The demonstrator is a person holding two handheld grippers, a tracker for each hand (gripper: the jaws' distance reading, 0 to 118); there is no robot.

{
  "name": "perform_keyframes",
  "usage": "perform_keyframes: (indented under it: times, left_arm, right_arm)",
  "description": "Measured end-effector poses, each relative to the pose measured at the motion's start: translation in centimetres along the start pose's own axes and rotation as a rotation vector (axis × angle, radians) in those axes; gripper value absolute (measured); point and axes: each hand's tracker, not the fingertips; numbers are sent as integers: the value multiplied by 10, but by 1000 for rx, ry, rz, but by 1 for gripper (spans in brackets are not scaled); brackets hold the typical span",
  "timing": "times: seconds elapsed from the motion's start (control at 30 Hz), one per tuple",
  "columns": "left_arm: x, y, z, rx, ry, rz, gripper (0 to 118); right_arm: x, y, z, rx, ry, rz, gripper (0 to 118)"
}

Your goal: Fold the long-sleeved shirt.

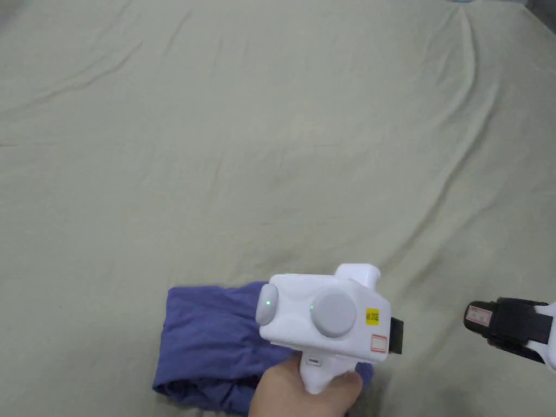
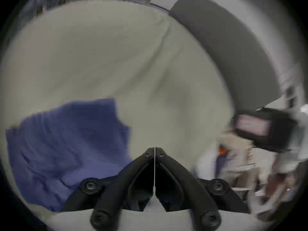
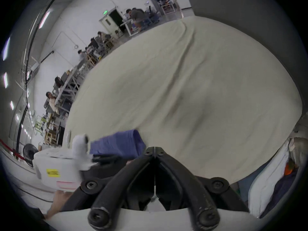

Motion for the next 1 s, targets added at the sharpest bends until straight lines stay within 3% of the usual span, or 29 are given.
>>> perform_keyframes:
  times: [0.13, 0.27, 0.43, 0.53, 0.57, 0.7, 0.73, 0.77, 0.8, 0.83, 0.9, 0.97, 1.0]
  left_arm:
    - [-35, 8, 89, 180, 2, 27, 0]
    - [-111, 5, 172, 308, 187, 171, 0]
    - [-169, -13, 199, 223, 327, 274, 0]
    - [-178, -24, 191, 191, 322, 298, 0]
    - [-179, -27, 188, 185, 325, 312, 0]
    - [-182, -33, 185, 195, 298, 337, 0]
    - [-184, -32, 185, 203, 286, 349, 10]
    - [-185, -32, 185, 212, 284, 354, 37]
    - [-186, -32, 181, 220, 291, 348, 92]
    - [-187, -31, 177, 218, 288, 339, 118]
    - [-191, -33, 167, 184, 256, 298, 118]
    - [-198, -32, 149, 76, 232, 347, 118]
    - [-208, -34, 141, -3, 172, 406, 112]
  right_arm:
    - [-34, 10, -17, 1, 25, 22, 0]
    - [-84, -4, -75, -142, 144, 170, 0]
    - [-112, -31, -154, -303, 102, 248, 0]
    - [-106, -57, -205, -492, -5, 383, 0]
    - [-102, -61, -204, -418, 63, 348, 0]
    - [-100, -49, -188, -414, 76, 321, 0]
    - [-98, -50, -190, -414, 82, 320, 0]
    - [-96, -49, -191, -415, 90, 311, 0]
    - [-95, -48, -191, -419, 97, 290, 0]
    - [-94, -48, -191, -420, 99, 284, 0]
    - [-93, -48, -190, -418, 103, 278, 0]
    - [-91, -49, -188, -414, 112, 263, 0]
    - [-90, -48, -187, -413, 121, 246, 0]
